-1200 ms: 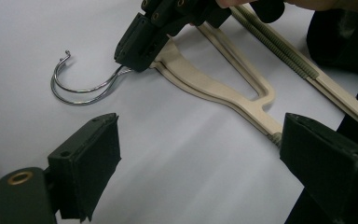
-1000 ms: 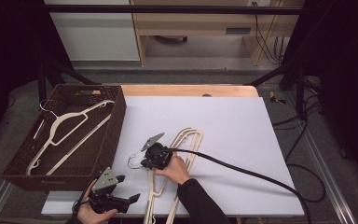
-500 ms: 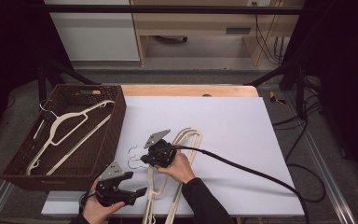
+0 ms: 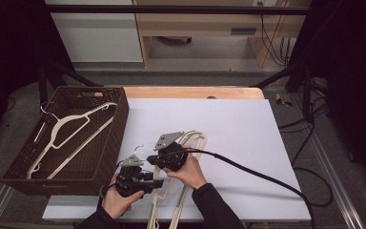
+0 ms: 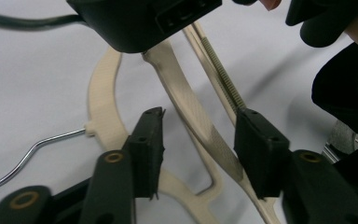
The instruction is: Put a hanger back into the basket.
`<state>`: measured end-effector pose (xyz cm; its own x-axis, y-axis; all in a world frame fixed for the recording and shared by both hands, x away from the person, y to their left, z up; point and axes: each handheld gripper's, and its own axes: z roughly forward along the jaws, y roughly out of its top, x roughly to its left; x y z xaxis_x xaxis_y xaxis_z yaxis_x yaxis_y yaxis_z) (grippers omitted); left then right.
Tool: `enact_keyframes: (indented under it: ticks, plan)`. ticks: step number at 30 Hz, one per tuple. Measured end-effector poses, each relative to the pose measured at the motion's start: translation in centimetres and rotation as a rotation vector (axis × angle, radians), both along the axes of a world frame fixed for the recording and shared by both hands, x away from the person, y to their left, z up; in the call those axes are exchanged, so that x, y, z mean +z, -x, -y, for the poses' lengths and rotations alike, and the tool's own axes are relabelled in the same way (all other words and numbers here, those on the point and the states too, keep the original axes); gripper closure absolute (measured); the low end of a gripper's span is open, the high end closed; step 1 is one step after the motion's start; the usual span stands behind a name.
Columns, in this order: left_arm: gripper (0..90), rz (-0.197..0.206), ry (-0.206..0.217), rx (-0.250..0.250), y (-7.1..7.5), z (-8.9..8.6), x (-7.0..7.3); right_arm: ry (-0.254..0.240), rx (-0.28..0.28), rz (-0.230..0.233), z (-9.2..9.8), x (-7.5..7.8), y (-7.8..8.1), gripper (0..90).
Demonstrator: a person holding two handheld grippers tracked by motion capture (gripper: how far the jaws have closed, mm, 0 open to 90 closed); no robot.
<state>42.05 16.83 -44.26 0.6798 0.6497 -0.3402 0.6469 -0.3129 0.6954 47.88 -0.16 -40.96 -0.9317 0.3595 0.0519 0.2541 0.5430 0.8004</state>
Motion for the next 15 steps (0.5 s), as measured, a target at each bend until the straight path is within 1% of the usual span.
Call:
enact_keyframes:
  ticks: [2, 6, 10, 12, 15]
  plan:
    - [59.6, -0.006, 0.008, 0.005, 0.0, 0.3, 0.2, -0.006, 0.007, 0.009, 0.3, 0.2, 0.1, 88.9]
    - [69.3, -0.024, 0.032, 0.021, 0.1, 0.5, 0.4, -0.019, -0.010, 0.012, 0.6, 0.6, 0.4, 88.9]
    - [72.4, -0.033, 0.051, 0.050, 0.2, 0.7, 0.8, -0.032, -0.007, 0.030, 1.1, 1.0, 0.5, 88.8]
    - [73.9, -0.035, 0.058, 0.063, 0.3, 0.9, 1.1, -0.038, -0.017, 0.034, 1.4, 1.3, 0.6, 88.8]
    - [75.9, -0.036, 0.067, 0.082, 0.4, 1.1, 1.5, -0.043, -0.019, 0.054, 1.9, 1.9, 0.9, 88.6]
